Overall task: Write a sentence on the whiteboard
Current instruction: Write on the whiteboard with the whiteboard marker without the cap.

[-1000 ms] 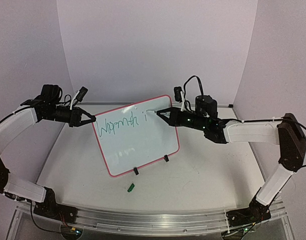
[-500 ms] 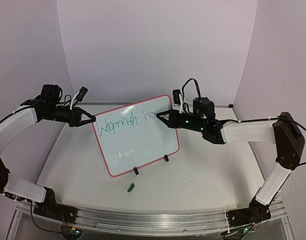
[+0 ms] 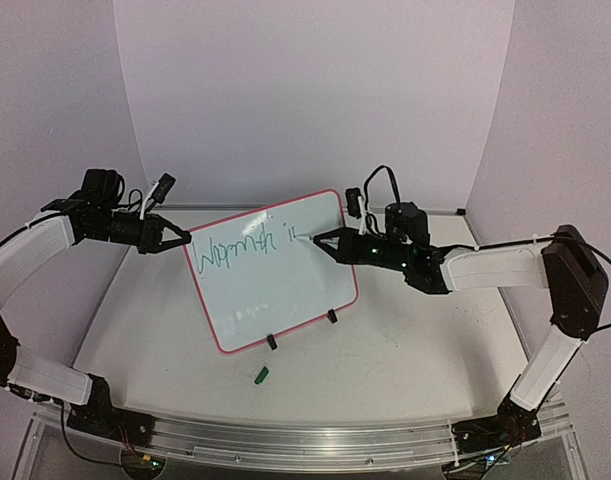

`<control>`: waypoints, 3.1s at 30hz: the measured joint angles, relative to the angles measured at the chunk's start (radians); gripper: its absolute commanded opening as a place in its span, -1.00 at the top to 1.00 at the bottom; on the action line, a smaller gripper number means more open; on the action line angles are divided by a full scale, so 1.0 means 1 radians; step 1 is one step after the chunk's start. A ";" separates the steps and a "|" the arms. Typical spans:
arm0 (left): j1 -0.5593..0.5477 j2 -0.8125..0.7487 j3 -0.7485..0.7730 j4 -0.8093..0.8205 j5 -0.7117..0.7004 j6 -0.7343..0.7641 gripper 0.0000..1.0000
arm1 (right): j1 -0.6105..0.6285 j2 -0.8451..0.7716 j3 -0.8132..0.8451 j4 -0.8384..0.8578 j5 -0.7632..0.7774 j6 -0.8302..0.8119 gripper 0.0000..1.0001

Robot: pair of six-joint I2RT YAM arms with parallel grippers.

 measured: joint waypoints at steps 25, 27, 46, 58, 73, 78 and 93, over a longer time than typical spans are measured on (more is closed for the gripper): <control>-0.001 0.000 0.000 0.000 0.000 0.000 1.00 | 0.000 0.004 -0.003 0.074 0.028 0.058 1.00; -0.001 0.000 0.000 0.000 0.000 0.000 1.00 | 0.000 0.004 -0.003 0.076 0.034 0.060 1.00; -0.002 0.000 0.000 0.000 -0.007 -0.001 1.00 | 0.000 -0.001 -0.032 0.119 0.085 0.064 1.00; -0.002 0.000 0.000 0.000 -0.008 -0.010 1.00 | 0.000 -0.002 -0.083 0.138 0.083 0.085 1.00; -0.005 0.000 0.000 0.000 -0.007 -0.007 1.00 | -0.003 -0.079 -0.127 0.090 0.144 0.079 1.00; -0.005 0.000 0.000 0.001 -0.008 -0.007 1.00 | -0.005 -0.187 -0.152 0.050 0.169 0.045 1.00; -0.015 -0.008 0.000 0.001 -0.021 -0.008 1.00 | 0.261 -0.240 -0.064 -0.131 0.241 -0.115 1.00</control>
